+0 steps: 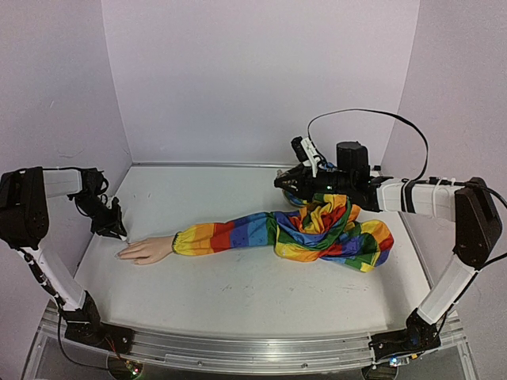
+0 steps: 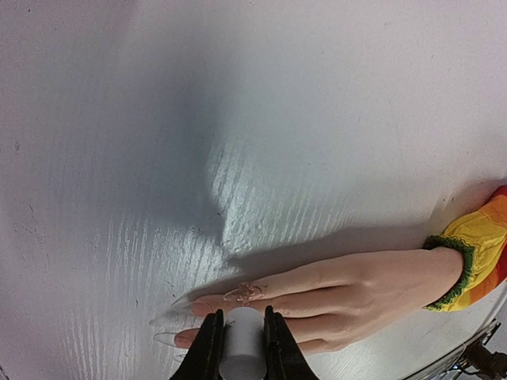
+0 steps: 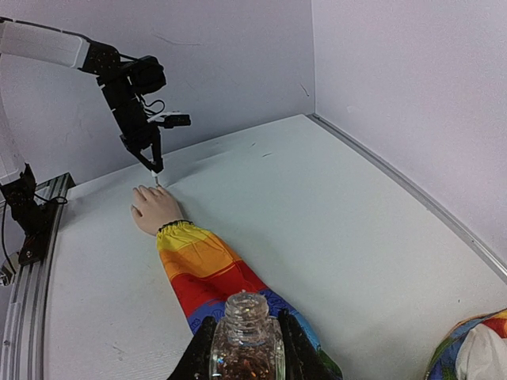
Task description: Paint the nails
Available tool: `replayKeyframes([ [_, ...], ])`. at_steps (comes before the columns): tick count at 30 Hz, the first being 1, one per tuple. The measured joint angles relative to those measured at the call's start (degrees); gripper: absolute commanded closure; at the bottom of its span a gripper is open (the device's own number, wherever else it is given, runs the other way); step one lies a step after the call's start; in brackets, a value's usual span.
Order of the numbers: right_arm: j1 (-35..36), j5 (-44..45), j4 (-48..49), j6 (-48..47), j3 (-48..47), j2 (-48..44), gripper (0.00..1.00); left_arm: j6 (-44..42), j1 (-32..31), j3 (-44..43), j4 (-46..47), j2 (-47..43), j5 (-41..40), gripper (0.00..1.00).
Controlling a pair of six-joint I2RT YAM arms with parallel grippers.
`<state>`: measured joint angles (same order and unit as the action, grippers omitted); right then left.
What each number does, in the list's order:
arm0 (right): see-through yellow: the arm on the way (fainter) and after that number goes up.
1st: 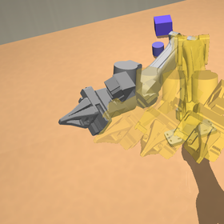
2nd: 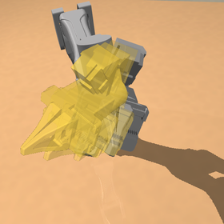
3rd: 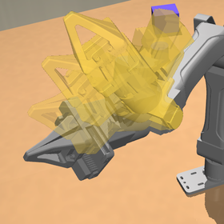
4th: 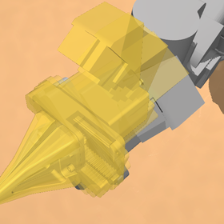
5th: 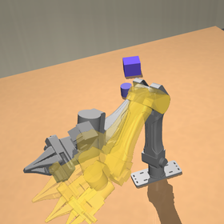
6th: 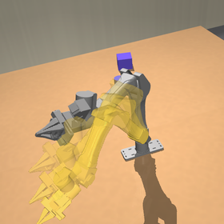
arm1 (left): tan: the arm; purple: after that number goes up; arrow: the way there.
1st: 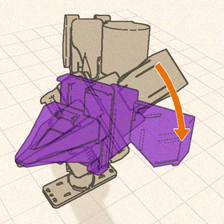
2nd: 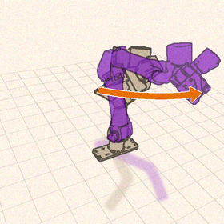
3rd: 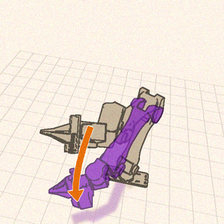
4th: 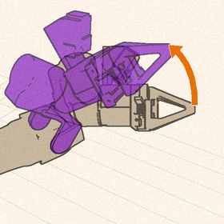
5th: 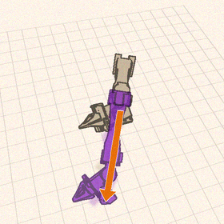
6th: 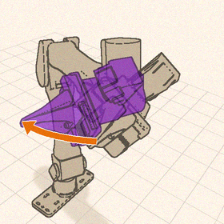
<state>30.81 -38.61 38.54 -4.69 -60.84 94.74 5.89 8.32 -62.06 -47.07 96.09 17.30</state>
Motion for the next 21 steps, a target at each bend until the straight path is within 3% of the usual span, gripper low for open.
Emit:
replayKeyframes([
  [11,0.00,-0.35,0.00,0.00,0.00,0.00,1.00,0.13,0.00,0.72,-0.48,-3.63,-4.46,1.00],
  [21,0.00,-0.66,0.00,0.00,-0.02,0.00,1.00,0.07,-0.13,0.72,-0.39,-3.98,-1.05,1.00],
])
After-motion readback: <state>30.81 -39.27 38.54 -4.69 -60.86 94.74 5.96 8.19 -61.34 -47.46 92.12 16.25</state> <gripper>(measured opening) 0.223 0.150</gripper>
